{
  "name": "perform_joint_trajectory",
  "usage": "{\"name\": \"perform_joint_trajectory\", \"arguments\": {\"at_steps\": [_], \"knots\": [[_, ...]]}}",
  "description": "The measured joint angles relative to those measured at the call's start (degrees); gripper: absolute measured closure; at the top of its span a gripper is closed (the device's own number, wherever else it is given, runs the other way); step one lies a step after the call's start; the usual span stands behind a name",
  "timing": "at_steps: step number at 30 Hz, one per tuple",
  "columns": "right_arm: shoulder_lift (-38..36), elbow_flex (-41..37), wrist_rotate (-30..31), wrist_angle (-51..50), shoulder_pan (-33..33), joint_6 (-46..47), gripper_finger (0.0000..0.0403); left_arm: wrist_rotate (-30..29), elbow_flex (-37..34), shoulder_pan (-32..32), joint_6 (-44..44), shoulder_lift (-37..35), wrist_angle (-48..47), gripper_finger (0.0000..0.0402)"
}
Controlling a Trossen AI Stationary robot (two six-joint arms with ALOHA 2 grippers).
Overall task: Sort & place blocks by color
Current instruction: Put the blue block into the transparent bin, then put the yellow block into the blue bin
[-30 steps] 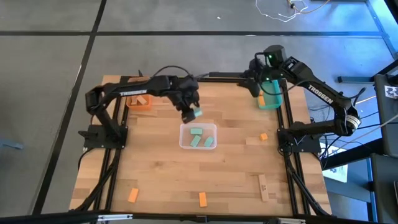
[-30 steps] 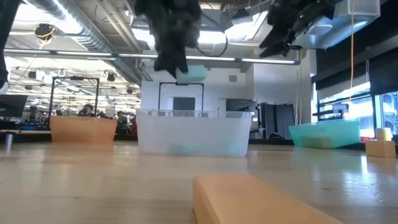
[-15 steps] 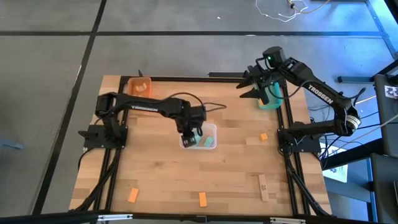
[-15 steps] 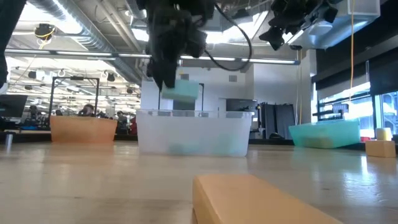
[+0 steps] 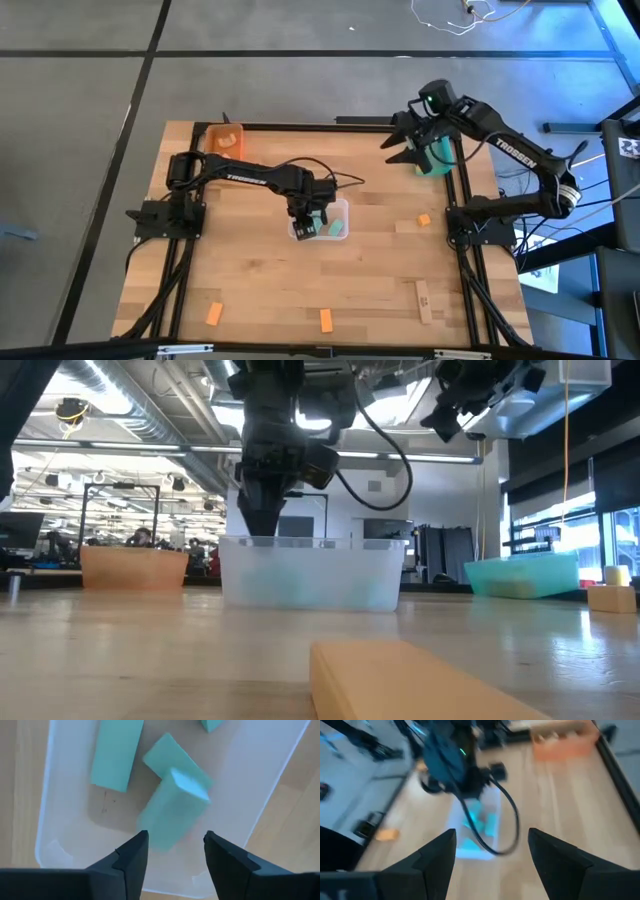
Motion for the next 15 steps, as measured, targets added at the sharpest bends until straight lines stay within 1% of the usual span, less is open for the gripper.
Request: {"name": "perform_joint_trajectory", "arguments": {"at_steps": [2, 3, 6, 8, 11, 15], "knots": [[-1.0, 0.0, 7.0, -1.7, 1.4, 0.2, 0.0155, -1.7, 0.0, 0.0, 0.0, 0.0, 0.2, 0.0219], [-1.7, 0.0, 11.7, -2.9, 2.3, 0.9, 0.0155, -2.8, 0.0, 0.0, 0.0, -0.2, 0.1, 0.0218], [-4.3, 0.0, 23.7, -6.8, 4.9, 7.5, 0.0155, -6.3, 0.0, 0.1, 0.0, -2.0, 0.3, 0.0216], [-6.3, 0.0, 28.5, -9.9, 6.3, 16.3, 0.0155, -8.6, 0.0, 0.2, 0.0, -3.3, 0.3, 0.0216], [-8.6, 0.0, 33.2, -15.0, 7.8, 32.0, 0.0155, -10.8, 0.0, 0.4, 0.1, -5.9, 0.3, 0.0215], [-9.8, 0.0, 40.7, -24.5, 10.3, 47.5, 0.0155, -11.8, 0.0, 1.4, 0.1, -8.5, 0.2, 0.0215]]}}
